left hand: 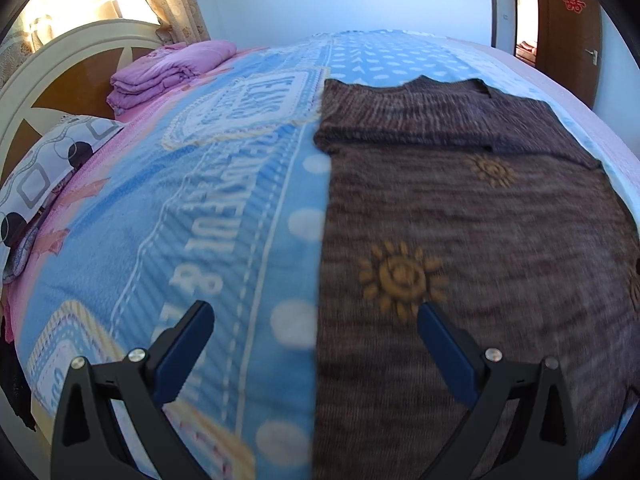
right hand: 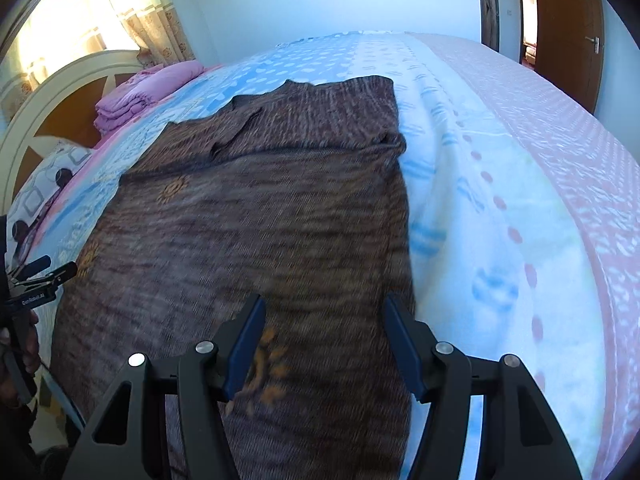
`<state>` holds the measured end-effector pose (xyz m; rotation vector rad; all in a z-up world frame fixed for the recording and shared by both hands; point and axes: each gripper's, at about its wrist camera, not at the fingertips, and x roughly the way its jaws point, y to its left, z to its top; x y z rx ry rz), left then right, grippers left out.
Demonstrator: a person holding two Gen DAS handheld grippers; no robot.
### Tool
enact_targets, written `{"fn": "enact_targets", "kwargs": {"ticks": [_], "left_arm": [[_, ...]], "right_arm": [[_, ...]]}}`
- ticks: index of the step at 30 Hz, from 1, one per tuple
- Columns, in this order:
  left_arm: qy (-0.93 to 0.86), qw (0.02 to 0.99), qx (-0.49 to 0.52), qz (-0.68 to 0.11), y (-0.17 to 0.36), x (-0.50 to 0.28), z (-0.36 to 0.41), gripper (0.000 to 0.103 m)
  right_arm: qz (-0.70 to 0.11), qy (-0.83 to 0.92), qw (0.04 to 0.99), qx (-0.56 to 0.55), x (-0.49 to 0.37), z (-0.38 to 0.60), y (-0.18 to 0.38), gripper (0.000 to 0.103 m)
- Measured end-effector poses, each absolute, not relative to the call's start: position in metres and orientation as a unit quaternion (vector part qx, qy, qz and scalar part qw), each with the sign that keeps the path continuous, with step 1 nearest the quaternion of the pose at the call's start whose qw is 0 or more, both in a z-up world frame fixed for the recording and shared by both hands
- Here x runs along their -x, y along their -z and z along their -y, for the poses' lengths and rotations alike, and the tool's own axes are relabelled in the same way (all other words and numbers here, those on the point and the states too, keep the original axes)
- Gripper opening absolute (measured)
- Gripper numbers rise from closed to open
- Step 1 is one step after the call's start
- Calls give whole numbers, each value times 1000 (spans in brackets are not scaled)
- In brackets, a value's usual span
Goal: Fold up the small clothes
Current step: 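Grasp the hem of the folded sweater with the left tool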
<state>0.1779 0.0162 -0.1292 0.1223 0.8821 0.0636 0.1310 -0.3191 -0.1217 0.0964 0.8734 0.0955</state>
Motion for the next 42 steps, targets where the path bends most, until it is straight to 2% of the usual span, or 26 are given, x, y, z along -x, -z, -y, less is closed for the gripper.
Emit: {"fn": "enact_targets", "kwargs": {"ticks": [9,13,15,17,18,22,25,30,33,34,37,40,42], "left_arm": [[-11,900,-64,-431,130,-119,-34,102],[9,891,-23,-453,136,-107,-45,90],[17,887,-7,-462,140,-105,-47,81],[28,881,6,-472,145,-103,-46,66],[33,879,13,-476,147,-102,-45,63],[36,880,25,-473,152,-94,-40,60],[41,880,31,-472,153,-90,-36,51],[44,880,21,-473,158,-87,-27,51],[46,879,24,-474,158,-86,-28,47],[48,878,27,-475,158,-85,-28,42],[68,877,27,-476,157,-81,-24,18],[76,877,19,-475,157,-78,-19,12],[79,876,24,-476,157,-79,-20,11]], "right_arm": [[-434,-67,898,-29,-83,303,127,62],[-431,-61,900,-6,-71,297,129,62],[-431,-60,900,-5,-66,298,129,62],[-431,-57,900,-11,-62,302,129,62],[-431,-53,901,-12,-60,304,129,62],[-435,-44,899,-19,-51,314,132,62],[-438,-41,898,-18,-43,317,135,62],[-444,-41,895,-22,-31,322,139,62],[-446,-43,894,-28,-23,325,141,62],[-446,-44,893,-30,-21,326,141,62],[-447,-47,893,-35,-15,327,143,61],[-446,-52,893,-39,-12,328,144,62],[-445,-55,893,-40,-11,327,145,61]]}}
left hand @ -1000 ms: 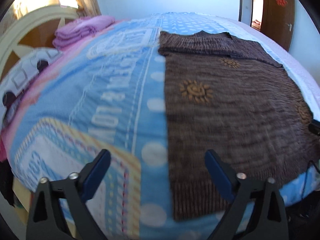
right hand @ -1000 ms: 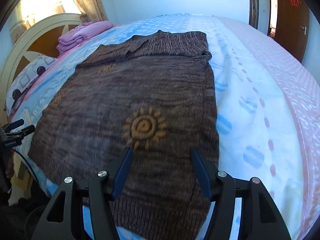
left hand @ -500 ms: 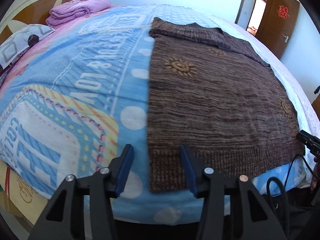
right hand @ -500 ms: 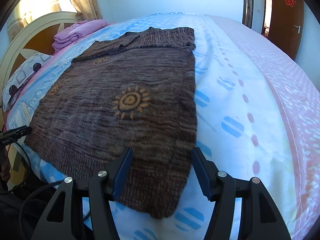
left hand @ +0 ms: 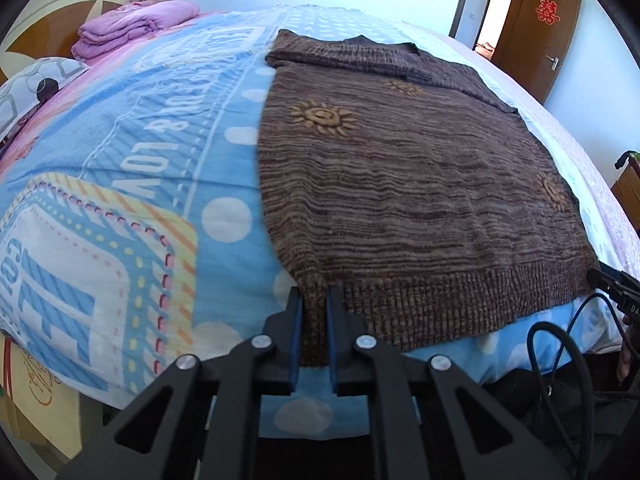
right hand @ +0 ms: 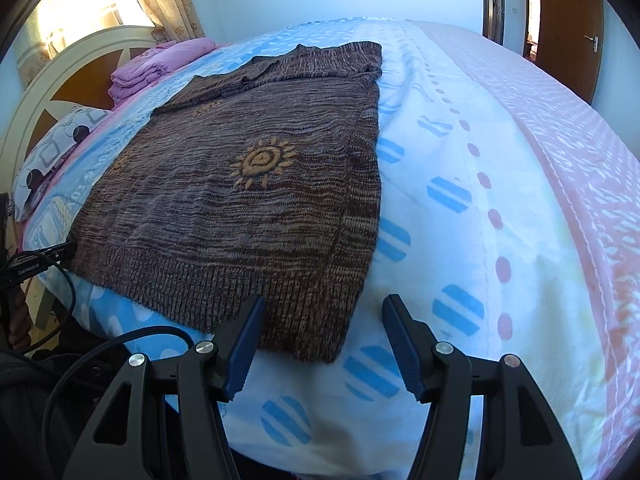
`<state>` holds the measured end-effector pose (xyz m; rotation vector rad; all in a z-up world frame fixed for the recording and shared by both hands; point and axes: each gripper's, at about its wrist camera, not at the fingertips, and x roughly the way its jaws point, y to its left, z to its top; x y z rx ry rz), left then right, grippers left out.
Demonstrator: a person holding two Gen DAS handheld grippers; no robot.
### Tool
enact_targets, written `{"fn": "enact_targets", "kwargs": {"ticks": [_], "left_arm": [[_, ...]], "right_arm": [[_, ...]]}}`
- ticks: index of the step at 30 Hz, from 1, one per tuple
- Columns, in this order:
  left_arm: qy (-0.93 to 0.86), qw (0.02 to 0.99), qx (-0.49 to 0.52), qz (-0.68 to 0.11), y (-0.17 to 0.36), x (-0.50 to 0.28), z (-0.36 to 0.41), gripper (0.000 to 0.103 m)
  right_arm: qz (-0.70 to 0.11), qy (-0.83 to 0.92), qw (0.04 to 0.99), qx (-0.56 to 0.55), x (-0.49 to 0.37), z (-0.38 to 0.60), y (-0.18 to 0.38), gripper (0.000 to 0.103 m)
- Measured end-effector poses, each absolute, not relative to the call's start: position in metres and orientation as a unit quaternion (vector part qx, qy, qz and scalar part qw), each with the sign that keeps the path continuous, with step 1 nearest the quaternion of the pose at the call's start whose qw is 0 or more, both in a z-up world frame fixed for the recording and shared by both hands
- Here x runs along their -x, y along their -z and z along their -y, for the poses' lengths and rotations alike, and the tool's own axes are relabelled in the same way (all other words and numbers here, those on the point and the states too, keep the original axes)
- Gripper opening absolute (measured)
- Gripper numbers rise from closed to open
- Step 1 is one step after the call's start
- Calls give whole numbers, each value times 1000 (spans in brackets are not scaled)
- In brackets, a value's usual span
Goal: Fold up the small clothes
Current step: 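Grasp the hem of the folded sweater with the left tool, then lift the hem with the left tool and fold it toward the collar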
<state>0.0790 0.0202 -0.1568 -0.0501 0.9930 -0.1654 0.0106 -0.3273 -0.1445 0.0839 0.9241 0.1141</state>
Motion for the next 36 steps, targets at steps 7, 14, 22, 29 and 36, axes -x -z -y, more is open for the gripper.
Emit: {"fn": "enact_targets", "kwargs": {"ticks": [7,14,22,29,36], "left_arm": [[89,879,65,-464,140,-81,-40,9],[106,893,93,-427,114,-77,-53,9],[127,905,116,-390,87,-87,-58,8],[133,913,114,-369,69,-105,-58,8],[125,930,118,-325,45,-141,-60,8]], "right_arm": [[-441,-67,894,-43,-10,326,145,31],[-398,-124,903,-104,-5,333,125,8],[-339,-150,912,-177,-7,352,95,8],[-302,-159,924,-174,-25,348,56,8],[-251,-170,937,-174,-52,352,13,8]]}}
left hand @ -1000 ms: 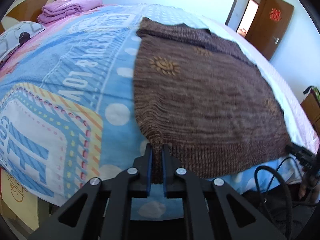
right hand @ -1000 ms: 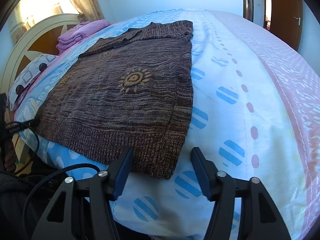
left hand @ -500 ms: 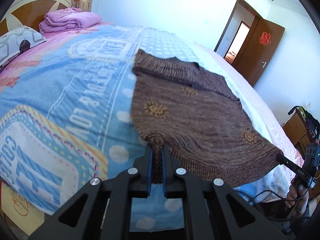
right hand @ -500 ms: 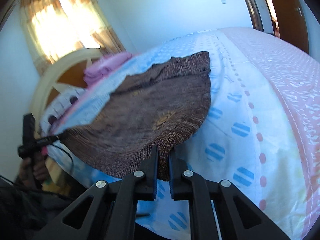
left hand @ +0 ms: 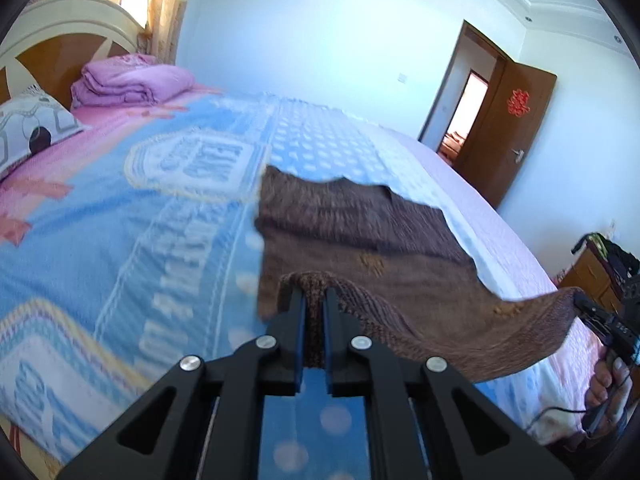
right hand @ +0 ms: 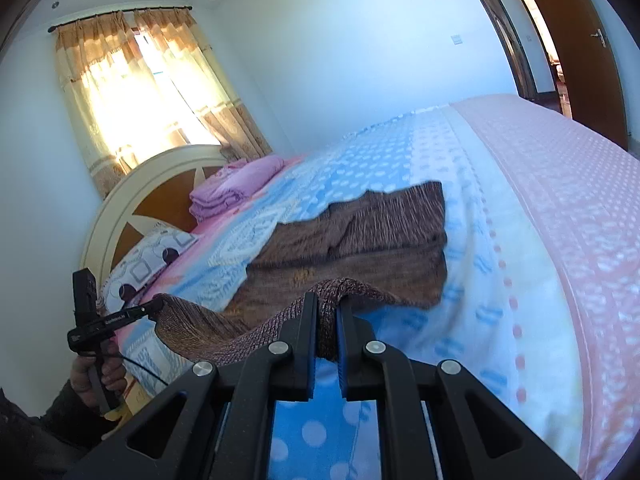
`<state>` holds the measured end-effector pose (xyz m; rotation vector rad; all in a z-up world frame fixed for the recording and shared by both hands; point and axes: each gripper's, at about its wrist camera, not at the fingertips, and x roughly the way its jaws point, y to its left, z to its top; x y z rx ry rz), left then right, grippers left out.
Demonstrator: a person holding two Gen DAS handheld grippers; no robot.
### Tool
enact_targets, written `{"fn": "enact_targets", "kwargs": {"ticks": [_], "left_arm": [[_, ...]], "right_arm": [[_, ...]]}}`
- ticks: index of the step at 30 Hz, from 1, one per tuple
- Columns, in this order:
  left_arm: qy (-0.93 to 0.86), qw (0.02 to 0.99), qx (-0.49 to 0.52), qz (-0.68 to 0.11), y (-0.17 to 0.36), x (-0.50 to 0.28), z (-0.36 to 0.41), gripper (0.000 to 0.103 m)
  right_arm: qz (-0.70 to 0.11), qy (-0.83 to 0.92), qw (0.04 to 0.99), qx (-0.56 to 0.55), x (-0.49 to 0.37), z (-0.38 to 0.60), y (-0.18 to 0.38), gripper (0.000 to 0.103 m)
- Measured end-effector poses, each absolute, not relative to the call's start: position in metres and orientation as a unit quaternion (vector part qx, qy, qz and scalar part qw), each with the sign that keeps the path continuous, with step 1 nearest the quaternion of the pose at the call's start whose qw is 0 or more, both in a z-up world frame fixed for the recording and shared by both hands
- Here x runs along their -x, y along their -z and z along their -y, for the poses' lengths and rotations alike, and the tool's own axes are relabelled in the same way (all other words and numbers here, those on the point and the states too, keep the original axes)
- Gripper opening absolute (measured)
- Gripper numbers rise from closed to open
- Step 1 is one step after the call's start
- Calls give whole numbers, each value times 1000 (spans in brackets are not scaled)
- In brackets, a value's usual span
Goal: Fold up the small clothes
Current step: 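Lift the hem with the left tool and fold it toward the collar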
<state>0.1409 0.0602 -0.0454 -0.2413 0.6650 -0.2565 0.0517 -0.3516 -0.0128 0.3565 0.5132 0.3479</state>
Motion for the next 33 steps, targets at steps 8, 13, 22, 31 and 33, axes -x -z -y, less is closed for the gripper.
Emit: {"fn": "enact_targets", "kwargs": {"ticks": [8,13,22,31,33], "left_arm": [[91,930,125,-333,37,-205,-58,8],[93,937,118,-315,20,-234,-52,8],[77,946,83,-303,10,-302,-30,8],[31,931,9,-363,78,-384,2,8],[6,924,-22,-382,98,-400,10,11]], "right_arm": [[-244,-173,936,-184,-108,355,-10,8],[-235,-161,942,-178,-148,362,-23,7],[-259,-133,938,-187,-227,380,-17,7],[-338,-84,922,-171,-323,386,51,7],[-363,-73,916,-153,-345,386,73,8]]}}
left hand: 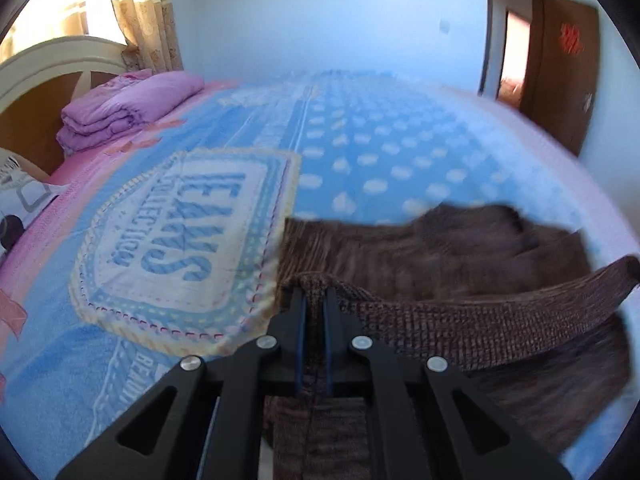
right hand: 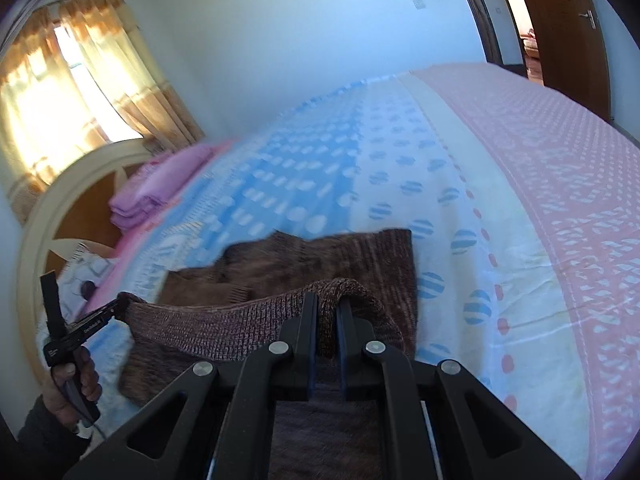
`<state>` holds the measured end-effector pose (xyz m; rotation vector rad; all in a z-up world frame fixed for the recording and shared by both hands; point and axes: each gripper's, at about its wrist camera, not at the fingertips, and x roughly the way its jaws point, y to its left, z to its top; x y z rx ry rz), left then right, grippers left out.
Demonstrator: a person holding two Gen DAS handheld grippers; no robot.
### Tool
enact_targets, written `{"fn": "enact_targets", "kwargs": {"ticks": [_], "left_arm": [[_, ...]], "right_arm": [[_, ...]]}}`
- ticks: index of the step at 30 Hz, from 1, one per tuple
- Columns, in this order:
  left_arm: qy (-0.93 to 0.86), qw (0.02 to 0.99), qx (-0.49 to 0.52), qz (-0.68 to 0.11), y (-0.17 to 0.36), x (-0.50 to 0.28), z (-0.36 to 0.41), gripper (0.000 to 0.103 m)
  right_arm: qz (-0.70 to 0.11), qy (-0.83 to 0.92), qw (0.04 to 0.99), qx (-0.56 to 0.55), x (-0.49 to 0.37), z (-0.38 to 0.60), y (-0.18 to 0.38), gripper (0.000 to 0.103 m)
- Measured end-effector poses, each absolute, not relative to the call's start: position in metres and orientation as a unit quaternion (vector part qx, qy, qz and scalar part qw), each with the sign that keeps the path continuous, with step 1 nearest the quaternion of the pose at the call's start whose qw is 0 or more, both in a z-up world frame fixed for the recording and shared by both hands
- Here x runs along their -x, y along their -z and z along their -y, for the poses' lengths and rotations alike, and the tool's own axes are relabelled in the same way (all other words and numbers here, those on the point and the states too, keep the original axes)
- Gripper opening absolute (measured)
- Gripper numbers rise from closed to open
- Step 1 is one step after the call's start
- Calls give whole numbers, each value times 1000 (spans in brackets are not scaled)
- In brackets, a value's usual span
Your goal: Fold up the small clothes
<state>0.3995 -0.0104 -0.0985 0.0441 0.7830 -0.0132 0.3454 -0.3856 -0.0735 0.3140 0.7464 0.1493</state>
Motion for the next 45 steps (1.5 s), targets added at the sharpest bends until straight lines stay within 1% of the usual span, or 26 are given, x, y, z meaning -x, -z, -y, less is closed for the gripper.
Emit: {"fn": "enact_targets", "kwargs": {"ticks": [2,3,4,6,7,8,9,12,15,17,22,25,27,31,32,33,34,35,36,37,38,40,41,42,44,45], "left_arm": [[-18,919,-45,-392,114,-407,17,16],[-27,916,-55,-396,117,-406,18,16],[-27,915,-59,-397,117,-401,19,22],[-10,921,-80,-381,113,-379,21,46],[-13,922,-101,-372,112,-371,23,72],[-14,923,-122,-364,113,-363,27,85],[-8,922,-149,-356,116,-354,31,86],[-8,901,-221,-372,134,-362,46,87],[-46,897,-273,-345,134,-385,58,87],[-78,899,-273,-333,122,-408,58,87],[-124,907,-215,-341,93,-439,27,87],[-132,906,-208,-344,93,-433,9,93],[-123,906,-201,-350,100,-426,-2,93],[-68,922,-141,-353,103,-409,-20,92],[-54,925,-125,-355,103,-408,-20,90],[-39,926,-109,-359,103,-410,-20,88],[-23,925,-94,-367,103,-414,-18,82],[-13,924,-85,-372,102,-418,-16,78],[-3,924,-76,-375,102,-422,-13,77],[15,922,-67,-380,104,-428,-8,75],[23,920,-64,-385,105,-433,-4,69],[35,911,-62,-406,114,-448,4,65],[37,907,-61,-414,118,-454,6,57],[40,904,-59,-422,123,-460,9,53],[50,896,-61,-437,130,-467,14,39],[54,897,-59,-435,131,-468,16,35]], "right_arm": [[-386,-50,914,-116,-359,382,90,9],[-386,-31,918,-87,-359,378,94,17],[-386,-29,919,-72,-356,375,95,24],[-392,-36,919,-24,-347,364,96,68],[-395,-36,918,11,-341,357,96,74],[-395,-32,917,52,-336,350,98,76],[-395,-21,914,95,-333,343,101,76],[-405,8,893,197,-343,329,116,76],[-402,13,890,217,-373,327,113,76],[-393,32,892,220,-400,330,98,76],[-352,56,925,133,-412,357,55,76],[-352,49,925,131,-399,368,60,76],[-358,42,925,118,-387,379,67,76],[-381,-22,924,-7,-368,410,76,76],[-382,-27,923,-22,-367,410,77,75],[-382,-31,923,-37,-366,413,79,71],[-383,-33,922,-45,-367,413,80,67],[-384,-35,921,-51,-369,415,80,60],[-384,-38,921,-57,-369,416,79,58],[-384,-42,920,-64,-371,417,79,58],[-383,-47,920,-67,-372,416,78,58],[-383,-53,920,-65,-377,414,79,58],[-384,-55,920,-61,-380,412,80,58],[-385,-57,919,-59,-384,412,82,58],[-388,-61,918,-52,-387,410,84,58],[-389,-62,918,-49,-390,409,85,58]]}}
